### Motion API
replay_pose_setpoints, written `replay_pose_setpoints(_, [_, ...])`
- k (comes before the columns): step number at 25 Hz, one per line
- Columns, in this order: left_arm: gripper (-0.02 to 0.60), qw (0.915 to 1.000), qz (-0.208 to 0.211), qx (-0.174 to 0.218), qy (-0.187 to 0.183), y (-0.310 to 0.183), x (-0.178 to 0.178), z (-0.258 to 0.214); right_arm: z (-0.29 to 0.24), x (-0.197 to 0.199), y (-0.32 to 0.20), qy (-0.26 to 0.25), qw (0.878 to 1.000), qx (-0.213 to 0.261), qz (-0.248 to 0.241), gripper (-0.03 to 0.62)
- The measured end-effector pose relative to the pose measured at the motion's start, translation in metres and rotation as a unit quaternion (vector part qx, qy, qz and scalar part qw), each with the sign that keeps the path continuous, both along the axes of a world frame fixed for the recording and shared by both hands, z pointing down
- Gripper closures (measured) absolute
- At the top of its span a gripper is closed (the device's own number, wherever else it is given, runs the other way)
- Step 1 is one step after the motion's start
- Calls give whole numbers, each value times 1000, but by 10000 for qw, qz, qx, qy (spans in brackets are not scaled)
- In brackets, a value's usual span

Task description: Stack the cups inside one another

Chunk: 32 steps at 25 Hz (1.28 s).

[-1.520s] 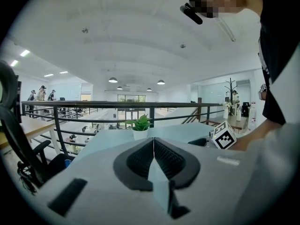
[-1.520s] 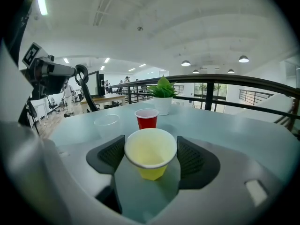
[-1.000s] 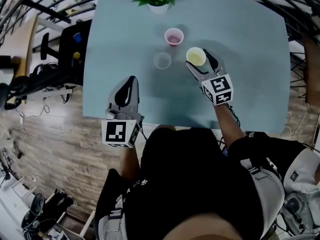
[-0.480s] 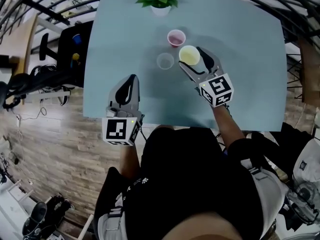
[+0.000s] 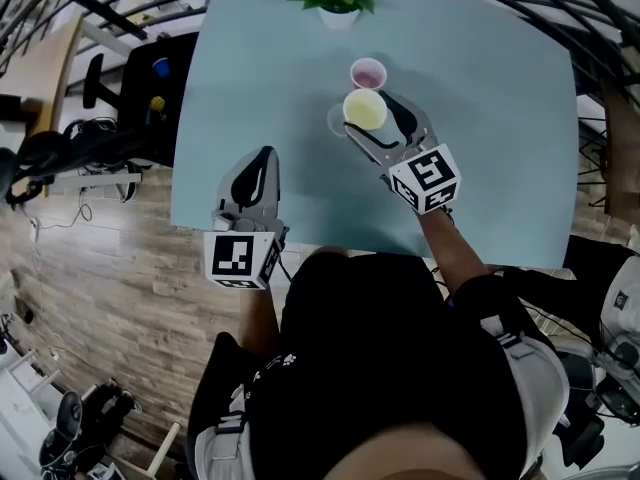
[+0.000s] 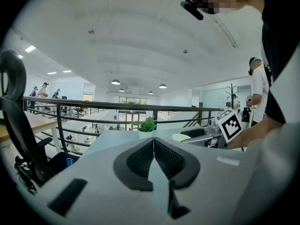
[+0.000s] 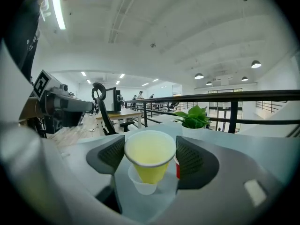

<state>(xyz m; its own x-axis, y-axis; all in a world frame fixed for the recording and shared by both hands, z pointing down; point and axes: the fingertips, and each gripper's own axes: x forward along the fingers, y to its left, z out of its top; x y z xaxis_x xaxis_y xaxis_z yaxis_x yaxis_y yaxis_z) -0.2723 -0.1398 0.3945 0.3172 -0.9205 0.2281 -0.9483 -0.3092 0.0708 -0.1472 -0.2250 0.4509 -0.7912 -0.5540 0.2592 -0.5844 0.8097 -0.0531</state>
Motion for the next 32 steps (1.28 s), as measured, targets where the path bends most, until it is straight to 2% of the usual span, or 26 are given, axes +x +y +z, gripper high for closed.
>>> replay_pose_setpoints(14, [588, 9996, -245, -72, -97, 0, -22, 5, 28, -26, -1, 76, 9994, -258, -218, 249])
replay_pose_setpoints(32, [588, 9991, -376, -159, -122, 3, -33, 12, 73, -32, 3, 568, 9966, -488, -344, 249])
